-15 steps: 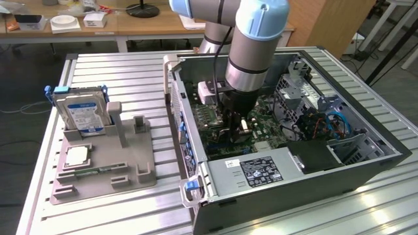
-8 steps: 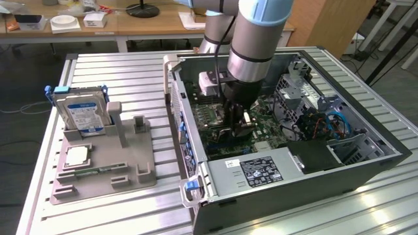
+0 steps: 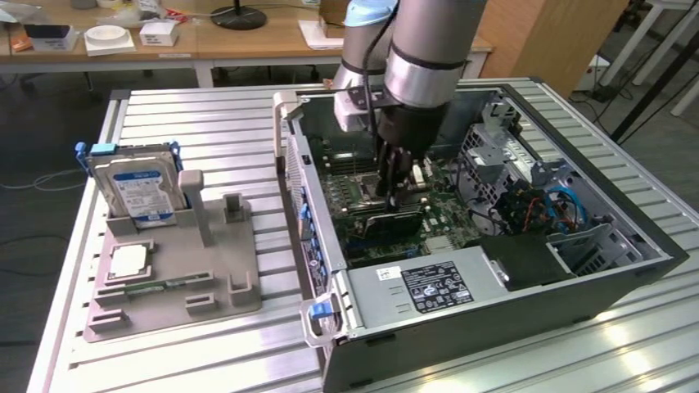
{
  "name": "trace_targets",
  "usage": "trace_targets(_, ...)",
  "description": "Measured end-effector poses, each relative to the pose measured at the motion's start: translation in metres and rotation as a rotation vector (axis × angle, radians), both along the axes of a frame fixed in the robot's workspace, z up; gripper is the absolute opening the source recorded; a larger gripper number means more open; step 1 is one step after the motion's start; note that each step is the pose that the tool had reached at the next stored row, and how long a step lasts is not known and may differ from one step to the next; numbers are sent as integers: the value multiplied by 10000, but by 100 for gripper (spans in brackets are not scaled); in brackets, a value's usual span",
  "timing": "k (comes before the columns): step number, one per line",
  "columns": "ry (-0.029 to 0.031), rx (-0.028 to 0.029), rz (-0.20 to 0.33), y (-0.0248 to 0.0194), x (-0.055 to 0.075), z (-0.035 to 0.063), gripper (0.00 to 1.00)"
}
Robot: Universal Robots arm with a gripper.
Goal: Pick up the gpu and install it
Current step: 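Insert the gpu into the slot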
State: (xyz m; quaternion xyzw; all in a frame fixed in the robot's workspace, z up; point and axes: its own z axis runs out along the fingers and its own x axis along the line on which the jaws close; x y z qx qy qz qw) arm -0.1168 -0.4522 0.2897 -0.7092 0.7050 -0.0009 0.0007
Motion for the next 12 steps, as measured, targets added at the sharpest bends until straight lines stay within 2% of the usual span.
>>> trace_targets(1,1,-1,0,8,0,39,37)
trace_targets(2,0,-2,0,16,0,79,31)
trace_targets(3,0,1,0,27,0,117,31)
trace_targets(4,-2,3,1,53,1,141,25)
trace_targets(5,1,-1,1,82,1,157,20)
trace_targets(6,-1,0,1,102,0,161,20)
trace_targets(7,1,-3,0,114,0,163,13)
trace_targets(8,1,-1,1,117,1,162,11)
trace_targets(12,0,-1,1,117,0,162,11)
